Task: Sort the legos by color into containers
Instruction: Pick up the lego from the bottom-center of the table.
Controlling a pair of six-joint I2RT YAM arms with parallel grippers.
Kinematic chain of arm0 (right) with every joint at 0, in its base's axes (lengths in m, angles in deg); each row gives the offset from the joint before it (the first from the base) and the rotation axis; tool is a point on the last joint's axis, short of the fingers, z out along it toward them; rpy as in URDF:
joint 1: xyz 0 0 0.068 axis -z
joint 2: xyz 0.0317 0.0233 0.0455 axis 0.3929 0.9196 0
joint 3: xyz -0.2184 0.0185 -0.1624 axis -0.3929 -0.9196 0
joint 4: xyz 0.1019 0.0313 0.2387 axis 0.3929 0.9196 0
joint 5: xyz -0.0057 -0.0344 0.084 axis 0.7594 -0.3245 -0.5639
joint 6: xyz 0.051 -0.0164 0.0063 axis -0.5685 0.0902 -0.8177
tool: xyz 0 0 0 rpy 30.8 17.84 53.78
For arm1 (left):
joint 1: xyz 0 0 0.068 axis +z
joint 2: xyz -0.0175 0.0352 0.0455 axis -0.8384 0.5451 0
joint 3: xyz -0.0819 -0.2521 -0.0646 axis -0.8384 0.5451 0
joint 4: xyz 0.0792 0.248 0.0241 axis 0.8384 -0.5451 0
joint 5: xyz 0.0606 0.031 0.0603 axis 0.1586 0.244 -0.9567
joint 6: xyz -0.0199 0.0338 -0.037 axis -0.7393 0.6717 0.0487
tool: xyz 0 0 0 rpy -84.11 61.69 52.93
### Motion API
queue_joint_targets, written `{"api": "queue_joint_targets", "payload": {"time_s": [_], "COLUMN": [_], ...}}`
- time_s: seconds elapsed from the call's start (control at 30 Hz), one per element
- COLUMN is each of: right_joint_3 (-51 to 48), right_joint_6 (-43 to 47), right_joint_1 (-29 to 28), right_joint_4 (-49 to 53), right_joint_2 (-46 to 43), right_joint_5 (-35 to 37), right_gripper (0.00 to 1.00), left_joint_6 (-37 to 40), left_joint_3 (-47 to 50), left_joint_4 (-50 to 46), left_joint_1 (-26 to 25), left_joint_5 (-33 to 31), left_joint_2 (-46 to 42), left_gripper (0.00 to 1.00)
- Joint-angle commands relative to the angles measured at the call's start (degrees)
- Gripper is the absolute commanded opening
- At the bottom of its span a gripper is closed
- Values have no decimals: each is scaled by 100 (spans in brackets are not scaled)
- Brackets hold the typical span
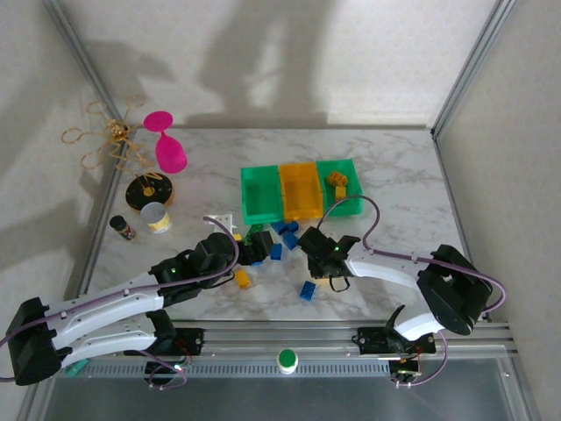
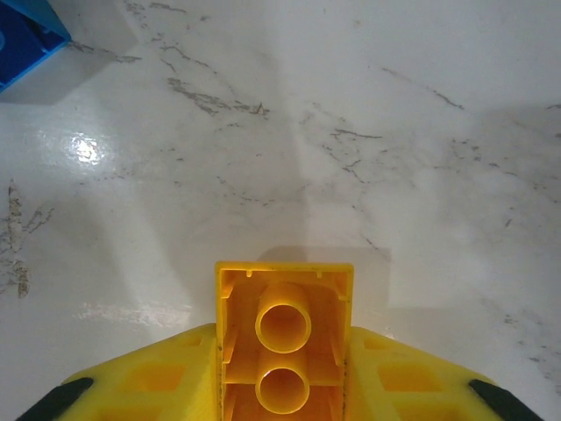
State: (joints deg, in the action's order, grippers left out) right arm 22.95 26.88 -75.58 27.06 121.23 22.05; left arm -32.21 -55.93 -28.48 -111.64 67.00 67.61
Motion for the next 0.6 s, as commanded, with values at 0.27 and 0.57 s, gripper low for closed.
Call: {"api": "queue_joint_targets", "payload": {"time_s": [0.27,0.57], "right_joint_3": [692,1610], "right_joint_6": [449,1441], "right_joint_1": [765,2202], "right_joint_4": [597,312], "right_joint_2": [-690,-561], "right_joint_5": [556,460], "right_gripper": [29,30], "left_joint_6": [304,564], "left_joint_3": [-386,-826], "left_joint_4": [235,562], "left_joint_1": [-35,-26], "left_joint_5": [-168,-131], "left_joint_2": [195,806], "left_gripper": [100,99]}}
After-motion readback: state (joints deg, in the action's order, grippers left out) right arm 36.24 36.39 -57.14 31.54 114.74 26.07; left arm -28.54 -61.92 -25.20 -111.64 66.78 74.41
